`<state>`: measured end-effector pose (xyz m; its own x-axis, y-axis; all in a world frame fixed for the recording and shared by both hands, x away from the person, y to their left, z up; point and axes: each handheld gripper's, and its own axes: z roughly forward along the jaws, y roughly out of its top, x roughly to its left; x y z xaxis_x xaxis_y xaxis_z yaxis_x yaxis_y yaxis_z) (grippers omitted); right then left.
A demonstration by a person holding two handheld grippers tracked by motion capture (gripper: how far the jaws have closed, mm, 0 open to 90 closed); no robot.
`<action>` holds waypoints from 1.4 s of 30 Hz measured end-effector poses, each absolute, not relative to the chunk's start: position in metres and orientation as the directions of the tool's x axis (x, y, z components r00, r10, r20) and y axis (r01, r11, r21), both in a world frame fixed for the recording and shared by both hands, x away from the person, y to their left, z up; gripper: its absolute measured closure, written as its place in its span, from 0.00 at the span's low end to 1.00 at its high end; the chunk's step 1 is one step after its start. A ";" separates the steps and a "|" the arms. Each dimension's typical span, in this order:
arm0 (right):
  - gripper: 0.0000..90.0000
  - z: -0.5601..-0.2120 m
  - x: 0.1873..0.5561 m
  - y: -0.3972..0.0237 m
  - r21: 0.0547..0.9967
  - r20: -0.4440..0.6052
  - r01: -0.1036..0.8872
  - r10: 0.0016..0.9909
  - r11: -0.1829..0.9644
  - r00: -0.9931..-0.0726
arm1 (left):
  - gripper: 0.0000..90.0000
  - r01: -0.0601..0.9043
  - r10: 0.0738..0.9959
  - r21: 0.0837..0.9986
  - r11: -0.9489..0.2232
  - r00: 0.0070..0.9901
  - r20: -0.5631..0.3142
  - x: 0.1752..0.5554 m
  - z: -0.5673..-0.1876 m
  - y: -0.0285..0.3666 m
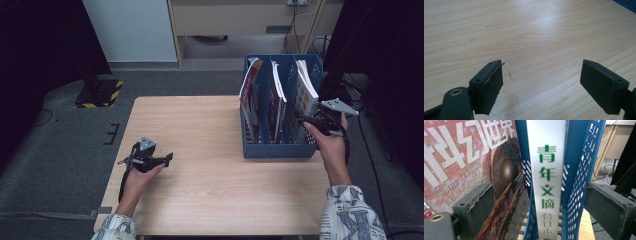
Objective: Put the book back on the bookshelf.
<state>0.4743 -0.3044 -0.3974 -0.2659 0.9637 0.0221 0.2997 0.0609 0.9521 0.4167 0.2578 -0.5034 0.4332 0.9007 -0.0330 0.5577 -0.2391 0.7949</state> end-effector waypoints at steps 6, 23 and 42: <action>0.10 -0.397 0.472 -0.305 0.950 0.022 0.305 0.961 0.066 -0.277 | 0.19 0.559 0.898 0.792 -0.245 0.438 -0.031 0.417 -0.504 0.257; 0.07 -0.395 0.462 -0.307 0.953 0.027 0.297 0.958 0.063 -0.287 | 0.18 0.561 0.900 0.792 -0.241 0.435 -0.034 0.417 -0.504 0.257; 0.07 -0.402 0.438 -0.306 0.952 0.040 0.302 0.952 0.056 -0.302 | 0.16 0.574 0.899 0.782 -0.245 0.436 -0.038 0.418 -0.507 0.256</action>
